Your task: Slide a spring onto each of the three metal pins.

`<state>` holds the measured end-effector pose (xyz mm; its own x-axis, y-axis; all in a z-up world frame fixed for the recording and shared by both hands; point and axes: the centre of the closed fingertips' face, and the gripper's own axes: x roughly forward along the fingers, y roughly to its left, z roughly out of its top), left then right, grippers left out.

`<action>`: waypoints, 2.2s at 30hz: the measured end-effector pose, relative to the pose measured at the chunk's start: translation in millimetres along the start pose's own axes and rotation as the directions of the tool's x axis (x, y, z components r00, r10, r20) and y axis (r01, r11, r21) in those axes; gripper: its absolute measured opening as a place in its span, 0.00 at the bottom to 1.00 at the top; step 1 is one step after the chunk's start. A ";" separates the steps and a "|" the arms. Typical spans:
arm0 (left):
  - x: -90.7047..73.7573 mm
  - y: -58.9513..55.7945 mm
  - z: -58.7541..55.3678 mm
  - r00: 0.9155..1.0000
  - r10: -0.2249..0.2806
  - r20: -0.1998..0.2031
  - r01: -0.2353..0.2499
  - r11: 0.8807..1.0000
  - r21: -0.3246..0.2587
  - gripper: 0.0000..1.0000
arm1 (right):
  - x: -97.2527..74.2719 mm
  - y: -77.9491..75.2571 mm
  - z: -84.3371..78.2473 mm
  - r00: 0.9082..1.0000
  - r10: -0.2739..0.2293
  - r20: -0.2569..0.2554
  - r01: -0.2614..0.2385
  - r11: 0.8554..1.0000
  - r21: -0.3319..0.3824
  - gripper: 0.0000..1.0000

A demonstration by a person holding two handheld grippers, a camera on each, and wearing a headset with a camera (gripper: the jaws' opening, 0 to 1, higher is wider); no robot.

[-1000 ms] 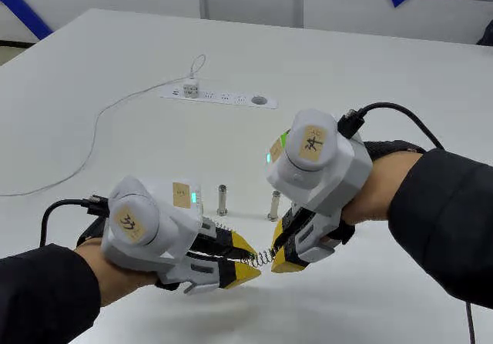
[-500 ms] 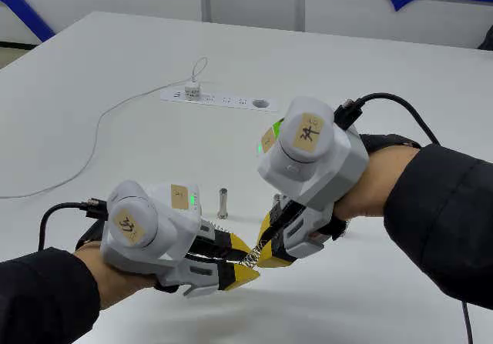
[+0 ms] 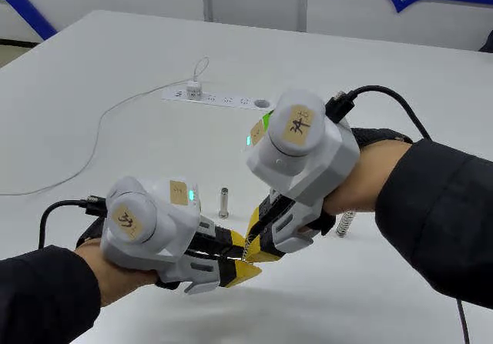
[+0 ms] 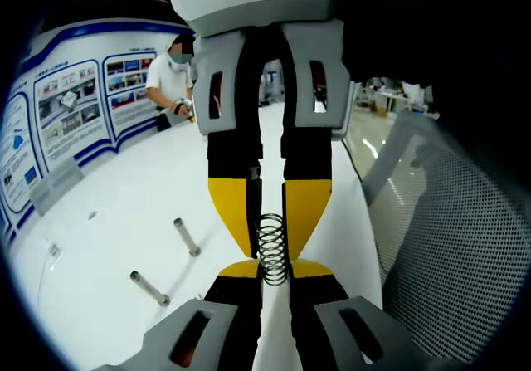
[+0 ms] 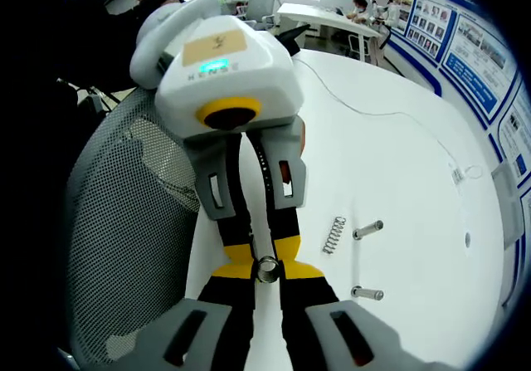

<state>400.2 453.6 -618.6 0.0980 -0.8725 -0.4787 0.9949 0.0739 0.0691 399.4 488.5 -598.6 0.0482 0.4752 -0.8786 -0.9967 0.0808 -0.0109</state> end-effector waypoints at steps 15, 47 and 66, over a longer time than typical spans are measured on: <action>-12.4 13.3 -2.1 0.999 0.049 0.009 -0.049 0.998 -0.035 0.25 | -5.3 -9.1 -9.3 1.000 -0.019 -0.022 0.019 1.000 0.019 0.12; -61.1 32.3 -31.9 0.973 0.230 0.015 -0.223 0.957 -0.187 0.42 | -40.2 -76.2 -43.2 0.988 -0.132 -0.082 0.140 0.985 0.096 0.12; -54.7 27.8 -33.5 0.975 0.222 0.013 -0.215 0.955 -0.203 0.44 | -24.0 -112.7 -48.1 0.977 -0.186 -0.101 0.199 0.970 0.139 0.12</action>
<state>423.4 519.6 -619.8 0.3160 -0.8406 -0.4399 0.9344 0.3561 -0.0092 507.4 425.9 -599.2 0.2257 0.3612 -0.9048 -0.9483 0.2942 -0.1190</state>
